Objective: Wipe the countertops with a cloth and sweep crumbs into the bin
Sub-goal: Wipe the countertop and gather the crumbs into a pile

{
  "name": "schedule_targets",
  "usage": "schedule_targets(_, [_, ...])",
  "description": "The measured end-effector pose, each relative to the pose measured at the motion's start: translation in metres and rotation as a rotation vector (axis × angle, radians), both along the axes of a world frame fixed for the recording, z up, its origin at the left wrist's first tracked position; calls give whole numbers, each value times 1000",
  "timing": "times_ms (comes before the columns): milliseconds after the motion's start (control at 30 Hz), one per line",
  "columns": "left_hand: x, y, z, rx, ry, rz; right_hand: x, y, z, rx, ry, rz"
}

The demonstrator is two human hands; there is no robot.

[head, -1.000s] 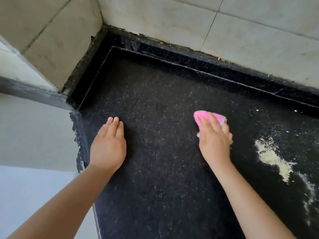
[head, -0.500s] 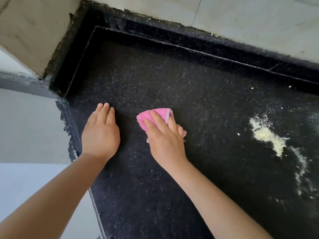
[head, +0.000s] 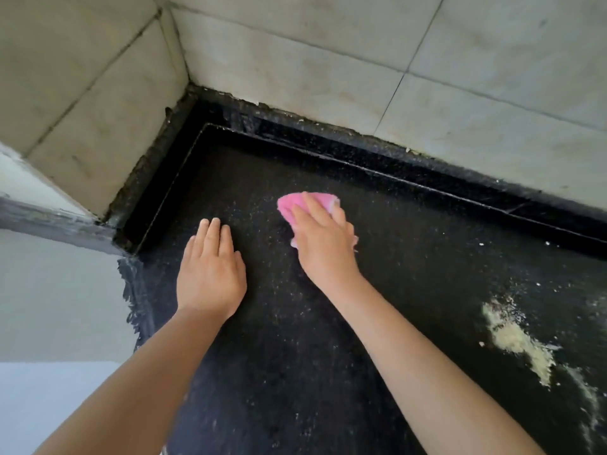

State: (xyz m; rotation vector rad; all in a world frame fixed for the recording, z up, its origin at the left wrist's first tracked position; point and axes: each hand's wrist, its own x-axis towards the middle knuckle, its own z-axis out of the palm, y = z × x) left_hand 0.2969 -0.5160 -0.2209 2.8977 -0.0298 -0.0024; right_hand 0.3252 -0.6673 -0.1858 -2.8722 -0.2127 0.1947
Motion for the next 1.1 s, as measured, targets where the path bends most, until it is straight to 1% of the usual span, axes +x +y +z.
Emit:
schedule_targets(33, [2, 1, -1, -5, 10, 15, 13, 18, -3, -19, -7, 89])
schedule_targets(100, [3, 1, -2, -22, 13, 22, 34, 41, -10, -50, 11, 187])
schedule_targets(200, [3, 2, -8, 1, -15, 12, 48, 35, -21, -67, 20, 176])
schedule_targets(267, [4, 2, -8, 8, -5, 12, 43, 5, -25, -86, 9, 43])
schedule_targets(300, [4, 3, -10, 15, 10, 11, 35, -16, -26, -95, 24, -67])
schedule_targets(367, [4, 3, -9, 31, -21, -9, 11, -66, -29, -109, 28, -328])
schedule_targets(433, [5, 4, -12, 43, -62, -38, -17, -114, -32, -126, -37, -533])
schedule_targets(500, [7, 4, -13, 45, -81, -47, -35, -137, -34, -129, -93, -676])
schedule_targets(533, [6, 4, -14, 43, -83, -52, -36, -136, -34, -116, -105, -712])
schedule_targets(567, [6, 5, -15, 44, -78, -54, -32, -127, -33, -91, -126, -690])
schedule_targets(600, [6, 5, -16, 48, -68, -55, -23, -113, -33, -72, -161, -624])
schedule_targets(667, [5, 5, -17, 37, -40, -49, 6, -71, -30, -46, -201, -409])
schedule_targets(733, [5, 4, -17, 17, -23, -35, 44, -28, -27, 21, -157, -239])
schedule_targets(800, [5, 4, -15, 13, -21, -32, 76, -2, -28, -18, -80, -145])
schedule_targets(867, [5, 3, -13, 14, -5, -34, 95, 1, -31, -64, -66, -138])
schedule_targets(933, [6, 3, -13, 9, -2, -36, 99, -14, -33, -62, -68, -188])
schedule_targets(1033, [7, 4, -13, 15, -5, -59, 85, -53, -34, -70, -89, -277])
schedule_targets(1100, [10, 3, -12, 41, -61, -88, 66, -86, -33, -54, -108, -369])
